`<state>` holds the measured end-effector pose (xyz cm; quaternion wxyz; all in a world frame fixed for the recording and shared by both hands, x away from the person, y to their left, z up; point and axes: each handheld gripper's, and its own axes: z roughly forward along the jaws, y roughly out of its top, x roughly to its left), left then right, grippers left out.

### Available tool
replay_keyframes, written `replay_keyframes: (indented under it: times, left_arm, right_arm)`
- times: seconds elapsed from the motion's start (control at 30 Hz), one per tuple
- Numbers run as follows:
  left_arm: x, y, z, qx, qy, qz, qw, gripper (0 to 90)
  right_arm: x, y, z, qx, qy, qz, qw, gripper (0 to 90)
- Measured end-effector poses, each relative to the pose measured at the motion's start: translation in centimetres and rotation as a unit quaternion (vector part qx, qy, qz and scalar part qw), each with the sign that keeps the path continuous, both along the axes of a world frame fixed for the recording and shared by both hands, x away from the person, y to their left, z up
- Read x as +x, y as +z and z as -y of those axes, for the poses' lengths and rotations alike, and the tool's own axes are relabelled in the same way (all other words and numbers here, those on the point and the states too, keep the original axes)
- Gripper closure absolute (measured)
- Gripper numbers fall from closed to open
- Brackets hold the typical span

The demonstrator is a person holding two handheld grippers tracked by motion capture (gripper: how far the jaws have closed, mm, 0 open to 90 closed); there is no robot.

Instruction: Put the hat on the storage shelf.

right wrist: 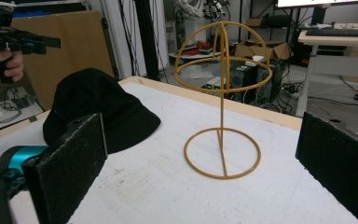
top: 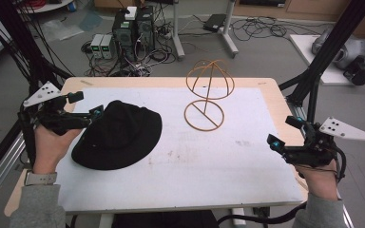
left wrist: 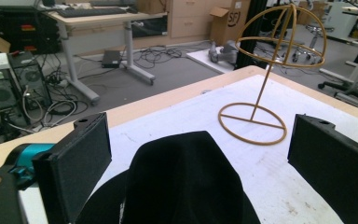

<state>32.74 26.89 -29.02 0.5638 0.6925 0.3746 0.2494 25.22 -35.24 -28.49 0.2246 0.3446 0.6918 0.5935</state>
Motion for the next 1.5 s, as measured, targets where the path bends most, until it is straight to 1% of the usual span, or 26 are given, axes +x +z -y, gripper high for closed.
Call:
replay_keyframes:
  times: [0.07, 0.1, 0.13, 0.23, 0.27, 0.33, 0.43, 0.5, 0.53, 0.63, 0.73, 0.8, 0.9, 1.0, 1.13, 1.2, 1.27, 1.3, 1.37, 1.47, 1.5]
  left_arm:
    - [0.3, 0.0, 0.1, 0.001, -0.005, -0.002, 1.0000, 6.2]
    - [0.6, -0.1, 0.2, 0.003, -0.010, -0.003, 0.9999, 6.2]
    - [0.6, -0.1, 0.2, 0.003, -0.010, -0.003, 0.9999, 6.2]
    - [1.0, -0.2, 0.3, 0.007, -0.015, -0.005, 0.9999, 6.2]
    - [1.4, -0.3, 0.4, 0.011, -0.018, -0.005, 0.9998, 6.2]
    - [1.8, -0.4, 0.5, 0.009, -0.021, -0.006, 0.9997, 6.2]
    - [2.3, -0.7, 0.7, 0.012, -0.025, -0.013, 0.9995, 6.2]
    - [2.4, -0.8, 0.8, 0.013, -0.027, -0.016, 0.9994, 9.4]
    - [2.7, -0.9, 0.8, 0.020, -0.032, -0.017, 0.9991, 10.8]
    - [3.1, -1.3, 0.9, 0.017, -0.034, -0.024, 0.9990, 10.9]
    - [3.5, -1.5, 1.0, 0.024, -0.040, -0.029, 0.9985, 12.6]
    - [3.7, -1.8, 1.2, 0.030, -0.049, -0.036, 0.9977, 15.8]
    - [4.1, -2.2, 1.6, 0.045, -0.049, -0.043, 0.9968, 18.5]
    - [4.5, -2.5, 1.8, 0.051, -0.042, -0.052, 0.9965, 21.6]
    - [4.9, -2.8, 1.9, 0.056, -0.040, -0.062, 0.9957, 26.1]
    - [5.1, -3.0, 1.9, 0.062, -0.039, -0.066, 0.9951, 28.5]
    - [5.3, -3.2, 2.0, 0.065, -0.040, -0.072, 0.9945, 30.7]
    - [5.4, -3.3, 2.0, 0.069, -0.040, -0.076, 0.9939, 31.5]
    - [5.5, -3.5, 2.2, 0.072, -0.041, -0.079, 0.9935, 33.9]
    - [5.7, -3.7, 2.5, 0.077, -0.048, -0.089, 0.9920, 36.2]
    - [5.7, -3.7, 2.5, 0.077, -0.048, -0.089, 0.9920, 37.2]
  right_arm:
    - [-0.1, 0.0, 0.0, -0.001, -0.002, 0.003, 1.0000, 1.0]
    - [-0.3, 0.1, 0.0, -0.001, -0.004, 0.008, 1.0000, 1.0]
    - [-0.3, 0.2, -0.1, 0.001, -0.003, 0.009, 1.0000, 1.0]
    - [-0.4, 0.2, -0.1, -0.001, -0.003, 0.008, 1.0000, 1.0]
    - [-0.5, 0.2, -0.4, -0.007, 0.004, 0.005, 1.0000, 1.0]
    - [-0.4, 0.2, -0.5, -0.011, 0.005, 0.005, 0.9999, 1.0]
    - [-0.4, 0.1, -0.7, -0.015, 0.006, 0.003, 0.9999, 1.0]
    - [-0.5, 0.1, -0.8, -0.016, 0.008, 0.004, 0.9998, 1.0]
    - [-0.5, 0.2, -0.8, -0.016, 0.008, 0.002, 0.9998, 1.0]
    - [-0.6, 0.2, -0.7, -0.017, 0.009, 0.002, 0.9998, 1.0]
    - [-0.6, 0.3, -0.6, -0.015, 0.012, 0.002, 0.9998, 1.0]
    - [-0.6, 0.3, -0.6, -0.016, 0.013, 0.001, 0.9998, 1.0]
    - [-0.6, 0.3, -0.5, -0.016, 0.013, 0.004, 0.9998, 1.0]
    - [-0.6, 0.3, -0.5, -0.016, 0.015, 0.001, 0.9998, 1.0]
    - [-0.6, 0.3, -0.5, -0.017, 0.016, 0.002, 0.9997, 1.0]
    - [-0.6, 0.3, -0.5, -0.017, 0.015, 0.000, 0.9997, 1.0]
    - [-0.7, 0.3, -0.5, -0.016, 0.015, 0.000, 0.9997, 1.0]
    - [-0.7, 0.3, -0.5, -0.017, 0.015, 0.000, 0.9997, 1.0]
    - [-0.7, 0.3, -0.5, -0.016, 0.016, 0.000, 0.9997, 1.0]
    - [-0.7, 0.3, -0.5, -0.016, 0.016, 0.000, 0.9997, 1.0]
    - [-0.7, 0.3, -0.5, -0.016, 0.016, 0.000, 0.9997, 1.0]
